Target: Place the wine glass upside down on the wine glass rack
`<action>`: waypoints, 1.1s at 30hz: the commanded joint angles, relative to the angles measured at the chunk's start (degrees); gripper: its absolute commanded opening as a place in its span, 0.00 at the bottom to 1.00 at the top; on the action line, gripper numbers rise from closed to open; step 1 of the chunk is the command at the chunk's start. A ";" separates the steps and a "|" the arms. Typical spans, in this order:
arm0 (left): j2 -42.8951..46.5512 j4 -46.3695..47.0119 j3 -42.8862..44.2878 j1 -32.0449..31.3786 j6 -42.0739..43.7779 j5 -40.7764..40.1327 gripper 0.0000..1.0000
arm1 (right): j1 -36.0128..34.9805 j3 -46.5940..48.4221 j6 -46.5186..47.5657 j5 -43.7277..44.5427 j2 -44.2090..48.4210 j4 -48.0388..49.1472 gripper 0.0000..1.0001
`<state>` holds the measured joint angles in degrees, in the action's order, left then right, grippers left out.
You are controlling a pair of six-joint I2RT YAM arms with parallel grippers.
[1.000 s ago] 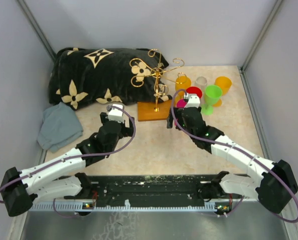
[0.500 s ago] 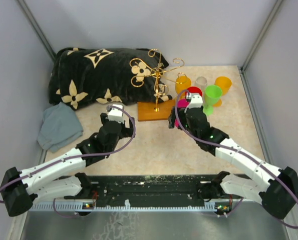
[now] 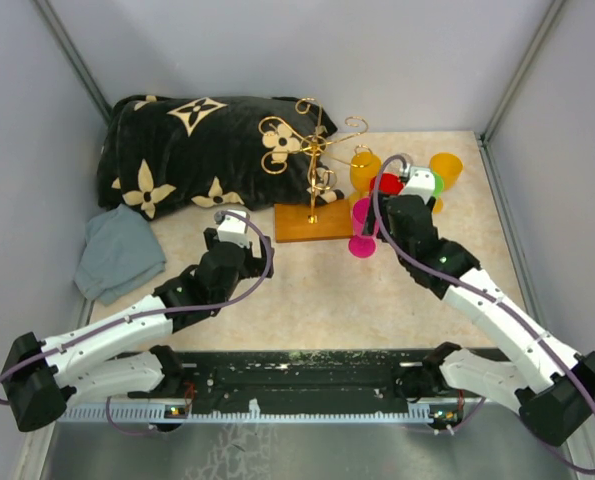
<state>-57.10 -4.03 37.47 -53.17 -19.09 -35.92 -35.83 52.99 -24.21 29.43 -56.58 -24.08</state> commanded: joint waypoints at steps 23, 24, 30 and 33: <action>-0.92 -1.00 1.71 -0.03 -2.38 2.53 1.00 | 10.81 2.87 -0.99 -5.38 -13.71 6.85 0.48; -0.91 -1.06 1.75 -0.04 -2.37 2.55 1.00 | 10.87 2.85 -1.09 -5.50 -14.18 7.11 0.47; -0.91 -1.08 2.03 -0.03 -2.18 2.35 1.00 | 10.96 2.64 -1.06 -6.00 -16.17 8.04 0.40; -1.02 -1.00 2.20 -0.02 -2.15 2.48 1.00 | 10.96 2.39 -1.00 -5.93 -16.56 8.27 0.36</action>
<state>-58.02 -5.28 37.58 -53.17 -21.02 -33.80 -24.95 54.43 -25.15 23.64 -72.97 -18.90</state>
